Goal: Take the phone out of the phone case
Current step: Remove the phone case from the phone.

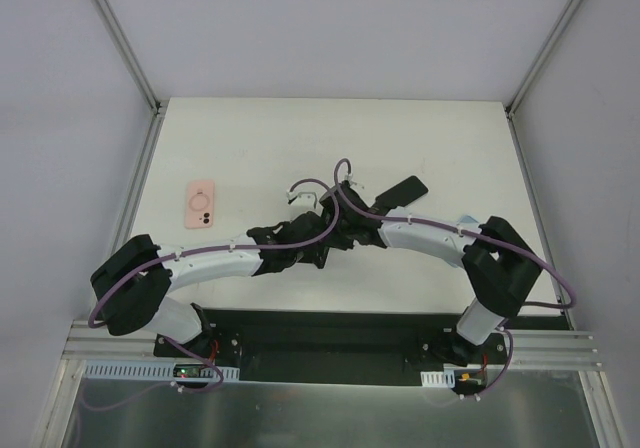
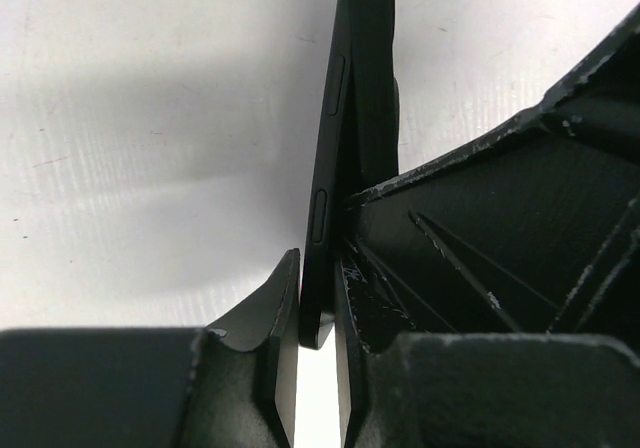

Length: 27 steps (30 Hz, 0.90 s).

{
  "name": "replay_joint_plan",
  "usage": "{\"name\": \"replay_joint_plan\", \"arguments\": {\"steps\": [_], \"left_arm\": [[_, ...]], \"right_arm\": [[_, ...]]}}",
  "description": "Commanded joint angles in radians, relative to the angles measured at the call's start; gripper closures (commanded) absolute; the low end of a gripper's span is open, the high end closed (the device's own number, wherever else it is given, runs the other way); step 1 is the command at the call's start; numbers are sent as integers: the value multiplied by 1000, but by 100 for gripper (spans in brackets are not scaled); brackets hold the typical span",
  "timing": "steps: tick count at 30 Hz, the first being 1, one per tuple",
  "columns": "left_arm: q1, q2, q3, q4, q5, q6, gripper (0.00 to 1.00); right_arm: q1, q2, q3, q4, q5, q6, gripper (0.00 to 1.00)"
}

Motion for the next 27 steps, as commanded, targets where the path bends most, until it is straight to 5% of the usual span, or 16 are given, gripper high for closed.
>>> {"name": "replay_joint_plan", "arguments": {"steps": [1,5,7,27], "left_arm": [[17,29,-39,-160,-92,11,100],[17,14,-52,-159,-97,6,100],[17,0,-61,-160,-102,2,100],[55,-143,-50,-162,-59,11,100]], "right_arm": [[67,169,-107,-237,-127,4,73],[67,196,-130,-210,-154,23,82],[67,186,-149,-210,-145,29,98],[79,-65,-161,-486,111,-85,99]]}}
